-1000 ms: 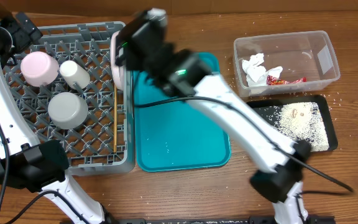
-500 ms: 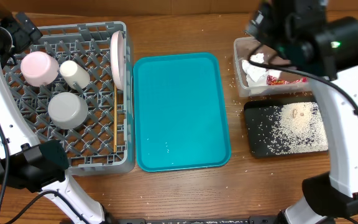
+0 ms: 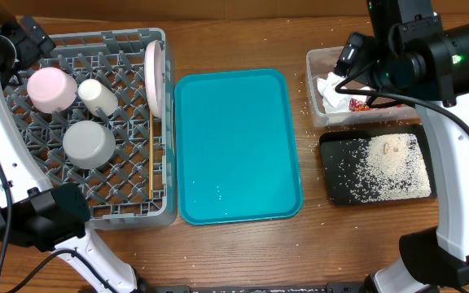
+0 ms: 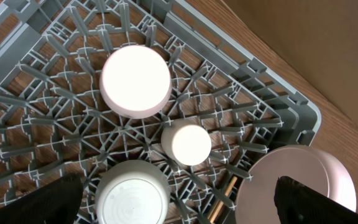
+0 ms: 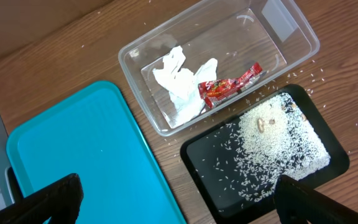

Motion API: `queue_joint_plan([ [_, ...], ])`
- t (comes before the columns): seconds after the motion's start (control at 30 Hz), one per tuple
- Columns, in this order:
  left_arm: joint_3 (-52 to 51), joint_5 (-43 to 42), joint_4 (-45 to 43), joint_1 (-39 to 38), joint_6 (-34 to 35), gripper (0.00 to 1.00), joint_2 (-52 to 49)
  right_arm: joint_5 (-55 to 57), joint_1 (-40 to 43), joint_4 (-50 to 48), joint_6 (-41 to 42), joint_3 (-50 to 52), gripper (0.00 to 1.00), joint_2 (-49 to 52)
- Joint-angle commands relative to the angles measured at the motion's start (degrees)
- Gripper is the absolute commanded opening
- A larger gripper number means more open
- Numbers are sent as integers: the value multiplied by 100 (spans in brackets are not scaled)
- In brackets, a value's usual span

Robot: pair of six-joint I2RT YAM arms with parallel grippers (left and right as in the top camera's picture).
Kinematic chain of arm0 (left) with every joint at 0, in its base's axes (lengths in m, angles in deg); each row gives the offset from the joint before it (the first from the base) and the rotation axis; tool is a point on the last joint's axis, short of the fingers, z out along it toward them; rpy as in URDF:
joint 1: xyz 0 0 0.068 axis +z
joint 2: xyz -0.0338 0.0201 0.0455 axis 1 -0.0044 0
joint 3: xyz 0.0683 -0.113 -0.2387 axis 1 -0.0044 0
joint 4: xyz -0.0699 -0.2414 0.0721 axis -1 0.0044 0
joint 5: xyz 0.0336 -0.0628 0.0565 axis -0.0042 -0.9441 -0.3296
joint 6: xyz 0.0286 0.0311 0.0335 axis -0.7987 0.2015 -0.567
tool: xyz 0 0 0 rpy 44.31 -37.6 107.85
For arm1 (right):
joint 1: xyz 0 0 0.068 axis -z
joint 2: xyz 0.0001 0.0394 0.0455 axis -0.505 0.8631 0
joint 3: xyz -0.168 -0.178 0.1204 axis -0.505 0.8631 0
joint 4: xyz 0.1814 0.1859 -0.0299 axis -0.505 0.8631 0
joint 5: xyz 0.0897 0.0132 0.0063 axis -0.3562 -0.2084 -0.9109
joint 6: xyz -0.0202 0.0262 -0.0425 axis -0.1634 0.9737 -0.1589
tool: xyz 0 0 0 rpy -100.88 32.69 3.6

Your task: Sort waste into correct bins and load items into the dishwasher

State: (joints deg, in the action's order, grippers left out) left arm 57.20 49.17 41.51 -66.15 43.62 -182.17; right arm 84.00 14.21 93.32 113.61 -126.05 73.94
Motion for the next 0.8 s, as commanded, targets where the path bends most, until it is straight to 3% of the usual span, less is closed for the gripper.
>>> queue_joint_plan([
  [0.0, -11, -15, 0, -52, 50, 100, -2, -55, 9, -7, -356, 9, 100, -175],
  [0.17, -11, -15, 0, -52, 52, 100, -2, -599, 13, -7, -1311, 9, 100, -197],
  [0.77, -11, -15, 0, -52, 50, 100, -2, -870, 1058, -13, -1722, 315, 100, -1386],
])
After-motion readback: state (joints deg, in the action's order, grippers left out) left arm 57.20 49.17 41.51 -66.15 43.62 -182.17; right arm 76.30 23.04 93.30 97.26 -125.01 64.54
